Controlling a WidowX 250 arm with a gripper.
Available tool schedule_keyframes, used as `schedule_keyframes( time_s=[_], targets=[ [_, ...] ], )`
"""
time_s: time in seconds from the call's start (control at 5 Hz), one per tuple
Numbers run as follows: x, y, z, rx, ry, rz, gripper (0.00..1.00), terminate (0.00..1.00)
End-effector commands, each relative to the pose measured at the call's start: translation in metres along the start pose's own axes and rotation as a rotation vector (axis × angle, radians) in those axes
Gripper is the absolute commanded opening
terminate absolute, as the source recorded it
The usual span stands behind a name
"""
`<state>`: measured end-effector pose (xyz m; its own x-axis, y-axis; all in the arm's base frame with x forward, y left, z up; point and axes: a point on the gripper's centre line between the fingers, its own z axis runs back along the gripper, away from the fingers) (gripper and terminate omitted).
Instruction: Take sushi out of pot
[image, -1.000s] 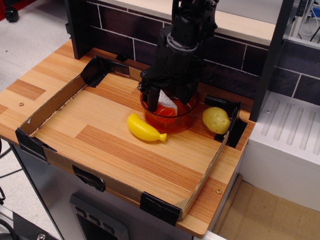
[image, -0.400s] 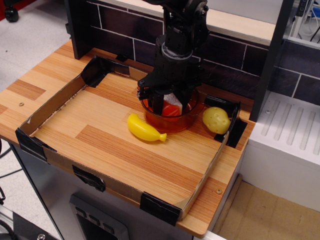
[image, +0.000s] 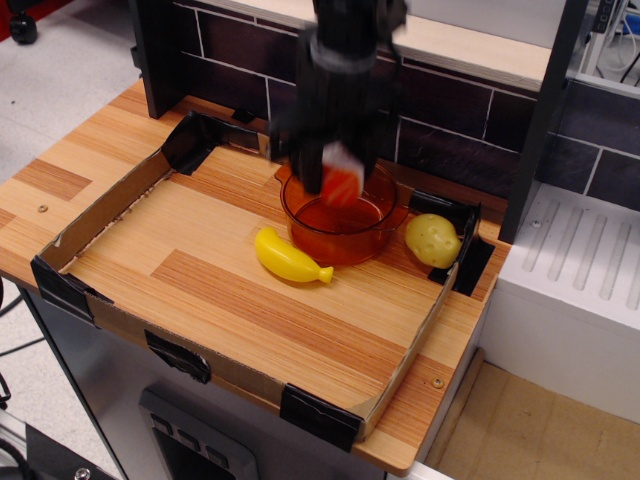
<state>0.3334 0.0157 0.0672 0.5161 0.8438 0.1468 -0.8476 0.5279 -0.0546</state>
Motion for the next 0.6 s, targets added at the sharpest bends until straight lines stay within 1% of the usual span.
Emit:
schedule_keyframes(
  time_s=[0.0, 0.2, 0.4],
  targets=[
    [0.002, 0.017, 0.067, -0.144, 0.021, -0.015, 0.00, 0.00],
    [-0.004, 0.049, 0.066, -0.107, 0.034, -0.125, 0.00, 0.00],
    [0.004, 0.086, 0.059, -0.093, -0.001, -0.186, 0.00, 0.00]
  ],
)
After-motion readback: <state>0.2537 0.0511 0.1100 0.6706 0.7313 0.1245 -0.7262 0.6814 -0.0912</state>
